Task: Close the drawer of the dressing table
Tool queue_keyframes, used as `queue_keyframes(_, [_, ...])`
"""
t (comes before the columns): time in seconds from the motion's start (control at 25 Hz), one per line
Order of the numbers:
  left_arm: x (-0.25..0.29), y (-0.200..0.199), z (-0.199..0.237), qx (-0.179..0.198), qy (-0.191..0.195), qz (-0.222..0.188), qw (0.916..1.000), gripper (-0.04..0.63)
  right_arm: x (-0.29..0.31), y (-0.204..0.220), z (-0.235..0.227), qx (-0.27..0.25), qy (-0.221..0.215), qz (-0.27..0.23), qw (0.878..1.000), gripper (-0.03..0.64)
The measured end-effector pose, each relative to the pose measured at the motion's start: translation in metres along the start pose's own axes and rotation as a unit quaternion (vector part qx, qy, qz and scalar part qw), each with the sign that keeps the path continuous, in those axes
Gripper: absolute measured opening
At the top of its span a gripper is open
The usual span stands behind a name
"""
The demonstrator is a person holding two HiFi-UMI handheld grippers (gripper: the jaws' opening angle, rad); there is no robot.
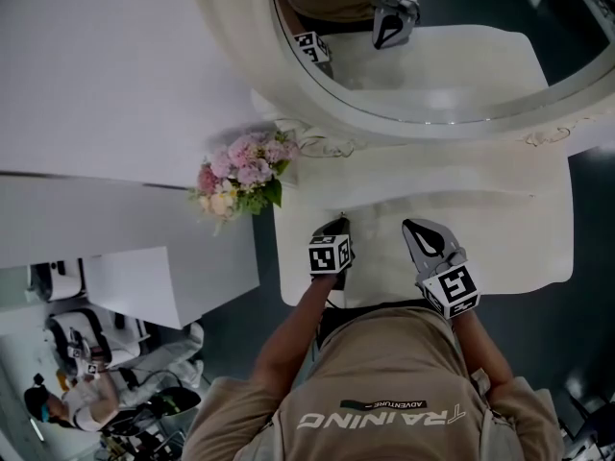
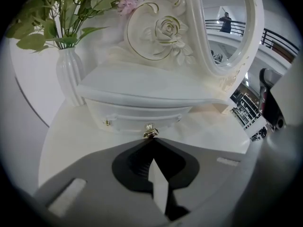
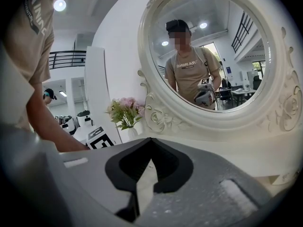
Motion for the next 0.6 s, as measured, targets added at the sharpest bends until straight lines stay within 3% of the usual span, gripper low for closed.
queue_keyframes(0.6, [0.007,-0.015,0.003,-0.001,0.009,0.004,0.9999,0.017,0.007,-0.016,-0.004,-0.009,0.003,0.009,1.0,0.002])
Point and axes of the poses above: the fingertips, and each gripper's own axes: x forward along the fingers, z to its left, y out of its underside, the point moved 4 cm from there along -x, backward along the fingers, and after that the axes turned 3 degrees about -z, right-handed, at the moved point
